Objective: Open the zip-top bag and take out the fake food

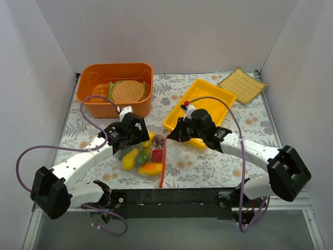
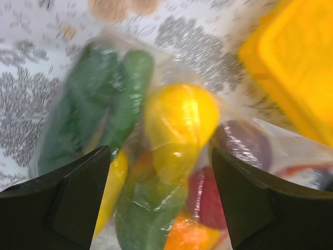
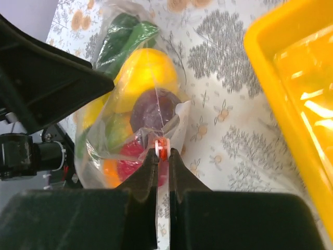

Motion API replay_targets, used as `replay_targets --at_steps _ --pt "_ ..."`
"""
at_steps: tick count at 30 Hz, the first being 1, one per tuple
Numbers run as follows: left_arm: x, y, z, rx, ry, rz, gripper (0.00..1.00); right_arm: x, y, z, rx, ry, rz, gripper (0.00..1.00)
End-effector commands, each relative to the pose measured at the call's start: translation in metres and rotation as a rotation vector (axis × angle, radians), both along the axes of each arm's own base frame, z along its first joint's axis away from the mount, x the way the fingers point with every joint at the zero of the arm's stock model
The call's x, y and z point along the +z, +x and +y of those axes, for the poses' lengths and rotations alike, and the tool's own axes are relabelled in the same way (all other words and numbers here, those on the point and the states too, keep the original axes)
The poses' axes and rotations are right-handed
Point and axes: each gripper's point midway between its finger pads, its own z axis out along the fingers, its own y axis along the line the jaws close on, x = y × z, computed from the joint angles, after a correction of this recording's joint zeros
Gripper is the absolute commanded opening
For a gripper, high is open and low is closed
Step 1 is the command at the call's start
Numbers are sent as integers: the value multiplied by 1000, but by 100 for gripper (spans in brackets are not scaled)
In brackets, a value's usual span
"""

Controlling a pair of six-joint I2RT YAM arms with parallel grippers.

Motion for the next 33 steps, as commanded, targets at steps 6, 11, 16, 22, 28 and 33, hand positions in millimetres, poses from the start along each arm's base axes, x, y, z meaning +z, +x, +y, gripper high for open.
replay_targets --at_steps 6,11,16,22,28,33 --pt "145 47 -52 -324 -134 -468 77 67 9 21 295 -93 -221 1" --pt "178 39 -81 -612 -145 -608 76 102 4 25 368 -92 -275 1" --pt "206 26 -86 -830 -219 -685 69 118 -4 18 391 -137 -292 1" --pt "221 9 -89 -1076 -354 -654 63 126 -17 14 413 -144 -289 1" --pt "216 -2 -96 -1236 -459 -573 60 136 -25 12 422 -165 -293 1" --pt "196 -13 -103 -1321 -556 -474 61 139 -34 4 425 -200 -270 1"
